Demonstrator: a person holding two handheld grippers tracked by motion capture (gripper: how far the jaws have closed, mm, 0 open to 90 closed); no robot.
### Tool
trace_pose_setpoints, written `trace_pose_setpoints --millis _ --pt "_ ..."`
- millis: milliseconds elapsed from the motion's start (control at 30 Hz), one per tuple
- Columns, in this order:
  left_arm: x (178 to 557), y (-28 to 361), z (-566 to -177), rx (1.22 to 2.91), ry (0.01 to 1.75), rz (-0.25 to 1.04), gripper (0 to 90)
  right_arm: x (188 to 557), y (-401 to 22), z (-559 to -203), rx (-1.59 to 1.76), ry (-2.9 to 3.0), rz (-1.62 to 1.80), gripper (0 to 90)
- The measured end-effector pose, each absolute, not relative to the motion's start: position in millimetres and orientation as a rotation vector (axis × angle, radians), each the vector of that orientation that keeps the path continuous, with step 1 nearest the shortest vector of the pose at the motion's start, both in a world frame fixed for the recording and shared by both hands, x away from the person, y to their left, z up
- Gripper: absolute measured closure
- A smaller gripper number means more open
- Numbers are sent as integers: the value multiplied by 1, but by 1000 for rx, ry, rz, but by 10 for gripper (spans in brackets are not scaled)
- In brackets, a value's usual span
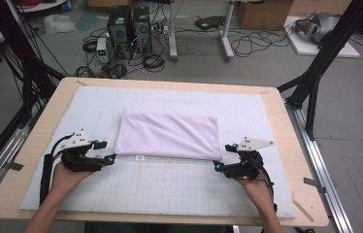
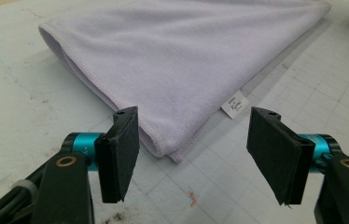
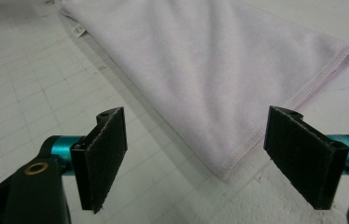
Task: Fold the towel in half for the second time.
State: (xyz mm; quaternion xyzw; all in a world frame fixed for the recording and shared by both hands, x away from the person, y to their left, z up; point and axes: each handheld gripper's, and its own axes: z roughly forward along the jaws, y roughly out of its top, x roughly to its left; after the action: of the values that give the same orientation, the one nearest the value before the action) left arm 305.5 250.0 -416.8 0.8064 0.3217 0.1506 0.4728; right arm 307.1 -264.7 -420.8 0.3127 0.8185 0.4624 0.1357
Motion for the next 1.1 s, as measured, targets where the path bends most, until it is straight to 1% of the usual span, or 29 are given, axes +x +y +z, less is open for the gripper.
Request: trace_pose_setpoints --millis 333,1100 --pt "290 253 -416 1982 785 382 293 291 -266 -419 911 2333 1352 125" --pt "266 260 -414 1975 787 413 279 266 -285 -415 926 2262 1372 119"
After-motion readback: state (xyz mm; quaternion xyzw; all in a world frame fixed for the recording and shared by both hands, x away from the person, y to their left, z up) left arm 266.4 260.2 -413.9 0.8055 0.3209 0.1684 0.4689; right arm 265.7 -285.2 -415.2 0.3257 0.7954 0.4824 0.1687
